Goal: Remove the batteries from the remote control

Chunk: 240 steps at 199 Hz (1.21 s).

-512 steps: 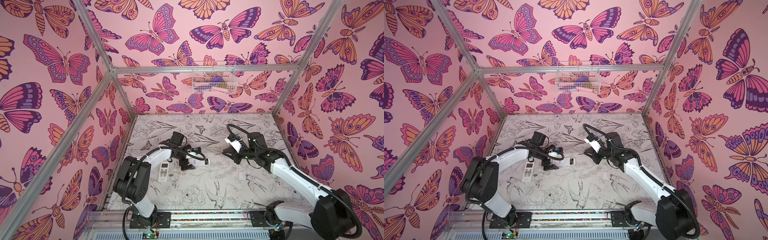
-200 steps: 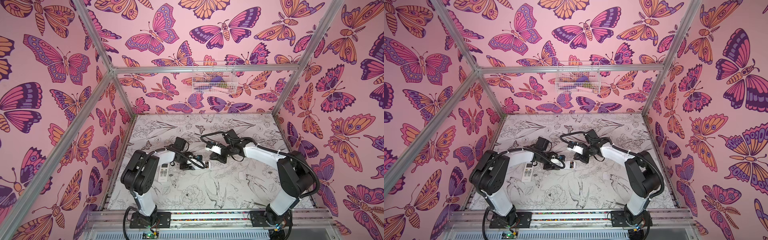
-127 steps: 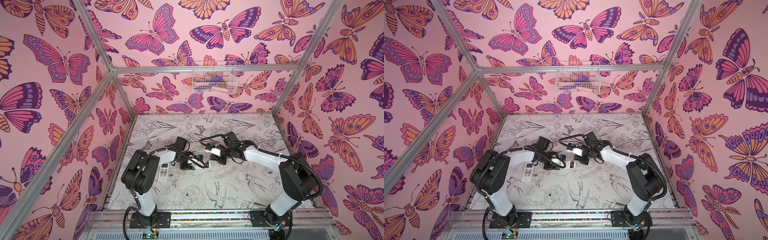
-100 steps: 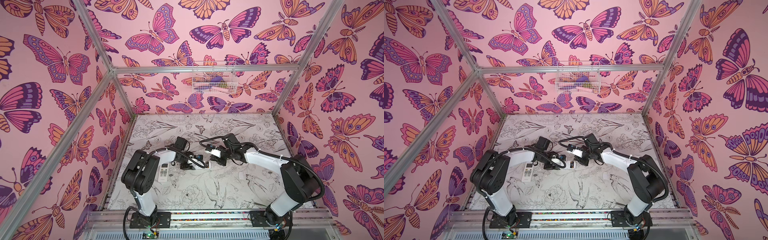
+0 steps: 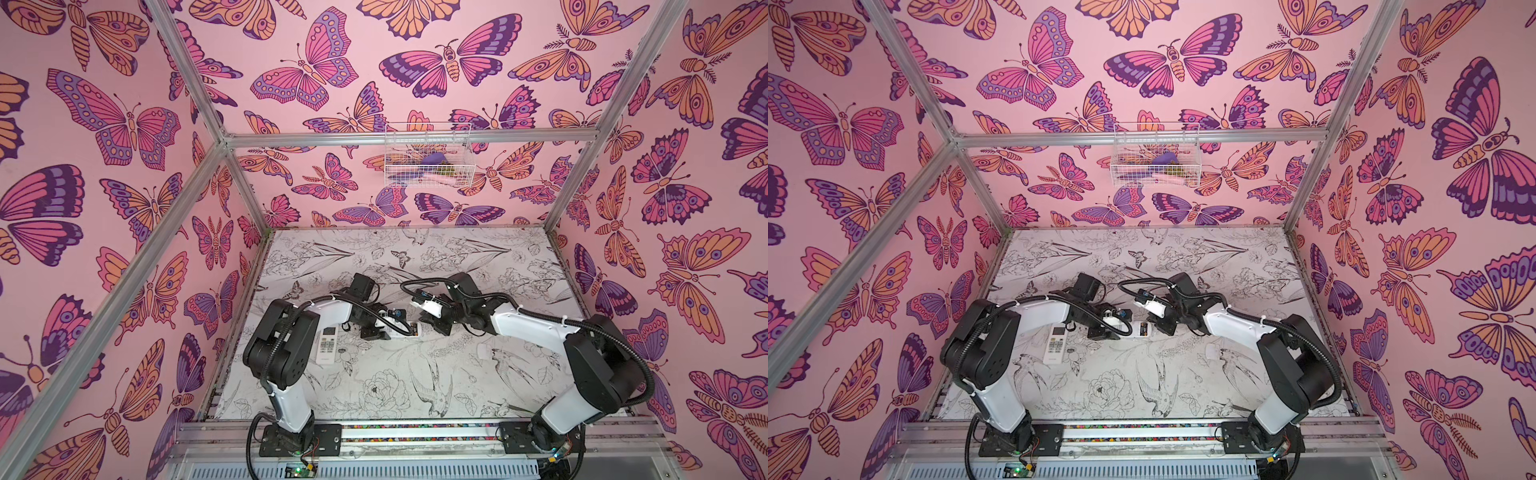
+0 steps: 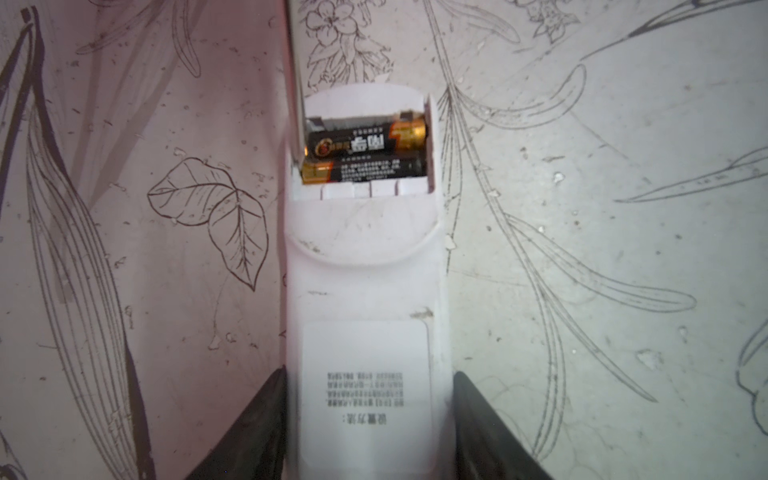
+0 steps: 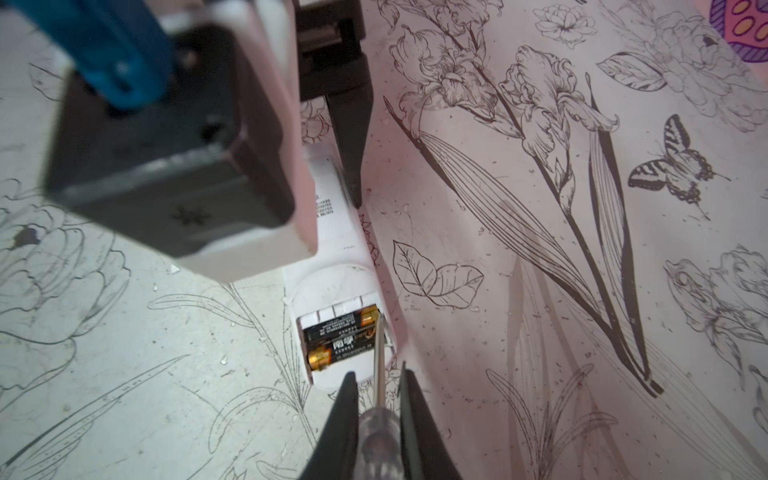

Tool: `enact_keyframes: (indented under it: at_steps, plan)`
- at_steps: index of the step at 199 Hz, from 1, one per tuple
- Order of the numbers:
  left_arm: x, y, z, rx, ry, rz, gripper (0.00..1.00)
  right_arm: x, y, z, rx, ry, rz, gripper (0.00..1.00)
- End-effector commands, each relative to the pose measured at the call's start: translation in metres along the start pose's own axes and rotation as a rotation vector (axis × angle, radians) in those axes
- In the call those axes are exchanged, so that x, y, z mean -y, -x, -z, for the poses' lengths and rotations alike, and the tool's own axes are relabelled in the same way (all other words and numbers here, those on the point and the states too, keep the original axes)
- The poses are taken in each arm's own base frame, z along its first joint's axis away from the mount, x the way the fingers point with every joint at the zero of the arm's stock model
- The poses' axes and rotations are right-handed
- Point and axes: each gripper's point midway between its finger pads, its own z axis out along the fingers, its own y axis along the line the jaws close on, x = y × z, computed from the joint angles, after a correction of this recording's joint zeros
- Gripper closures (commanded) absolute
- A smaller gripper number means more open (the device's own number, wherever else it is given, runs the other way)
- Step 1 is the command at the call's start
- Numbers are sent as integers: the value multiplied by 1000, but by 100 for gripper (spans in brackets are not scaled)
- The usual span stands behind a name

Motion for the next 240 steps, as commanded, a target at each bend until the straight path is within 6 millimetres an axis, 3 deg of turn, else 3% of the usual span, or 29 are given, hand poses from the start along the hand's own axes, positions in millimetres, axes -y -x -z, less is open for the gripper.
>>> enact_keyframes:
  at_steps: [1, 30, 59, 114, 207, 240]
  plan:
    - [28, -29, -17, -105, -93, 7, 60, -28, 2, -7, 3, 224, -62, 100]
    - [29, -29, -17, -106, -93, 3, 60, -38, 4, 2, -23, 353, -103, 100]
    - [28, -29, -17, -110, -91, 14, 60, -34, -1, 6, -79, 369, -125, 100]
    - [26, -30, -19, -123, -89, 17, 60, 0, 13, 11, 19, 113, -61, 100]
    - [27, -31, -21, -132, -91, 12, 60, 12, 8, 15, 45, -65, 7, 100]
    - [27, -31, -21, -131, -91, 9, 59, 8, 5, 12, 33, -51, 23, 100]
